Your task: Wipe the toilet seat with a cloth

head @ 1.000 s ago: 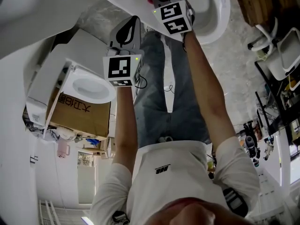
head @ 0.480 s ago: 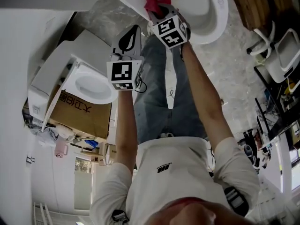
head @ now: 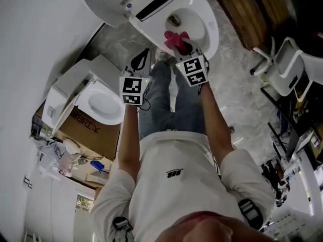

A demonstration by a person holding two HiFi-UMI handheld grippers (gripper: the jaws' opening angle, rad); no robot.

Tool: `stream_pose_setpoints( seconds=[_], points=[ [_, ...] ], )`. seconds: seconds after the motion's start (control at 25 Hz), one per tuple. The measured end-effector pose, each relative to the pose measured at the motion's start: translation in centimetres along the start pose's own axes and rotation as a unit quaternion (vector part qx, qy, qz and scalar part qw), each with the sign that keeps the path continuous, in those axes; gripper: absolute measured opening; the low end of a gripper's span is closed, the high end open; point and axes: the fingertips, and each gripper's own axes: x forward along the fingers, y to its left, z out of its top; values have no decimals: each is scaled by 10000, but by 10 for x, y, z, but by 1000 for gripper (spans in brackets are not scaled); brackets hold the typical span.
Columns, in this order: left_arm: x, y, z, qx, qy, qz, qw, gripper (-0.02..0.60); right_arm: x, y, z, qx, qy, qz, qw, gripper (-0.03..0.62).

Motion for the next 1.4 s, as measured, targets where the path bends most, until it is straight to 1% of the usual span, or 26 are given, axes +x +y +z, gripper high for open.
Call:
stream_pose_setpoints(
  seconds=[0.12, 0.2, 0.28, 0.44, 0.56, 0.68, 0.8, 0.88, 0.96, 1.04, 1.16, 1.4],
  points=[
    [-17, -17, 46, 140, -214, -175, 9995, 11, -56, -10, 40, -11, -357, -275, 9990, 49],
    [-29, -31, 79, 307, -390, -268, 9984, 11, -95, -16, 67, 15, -629, -485, 9968, 49],
    [-44, -47, 107, 501, -485, -337, 9970, 11, -137, -20, 89, 114, -910, -723, 9932, 49],
    [-70, -83, 156, 856, -710, -642, 9917, 11, -217, -24, 124, 225, -1530, -1140, 9814, 49],
    [-84, -111, 188, 1185, -873, -1012, 9839, 11, -267, -26, 143, 97, -1873, -1494, 9708, 48],
    [-99, -144, 208, 1492, -995, -1414, 9736, 11, -307, -23, 146, 241, -2002, -1728, 9641, 48],
    [-112, -172, 221, 1655, -1142, -1788, 9631, 11, -332, -20, 148, 377, -2153, -1935, 9564, 48],
    [-117, -185, 226, 1770, -1233, -1960, 9566, 11, -342, -18, 148, 400, -2249, -2073, 9512, 48],
    [-122, -195, 229, 1882, -1306, -2049, 9516, 11, -350, -16, 147, 427, -2331, -2191, 9465, 48],
    [-124, -202, 236, 1942, -1367, -2071, 9491, 11, -358, -18, 149, 471, -2439, -2264, 9418, 48],
    [-127, -206, 247, 1976, -1467, -2032, 9477, 11, -372, -23, 155, 516, -2602, -2331, 9356, 48],
    [-142, -198, 261, 1992, -1728, -1859, 9465, 11, -388, -20, 162, 525, -2852, -2436, 9255, 48]
  ],
)
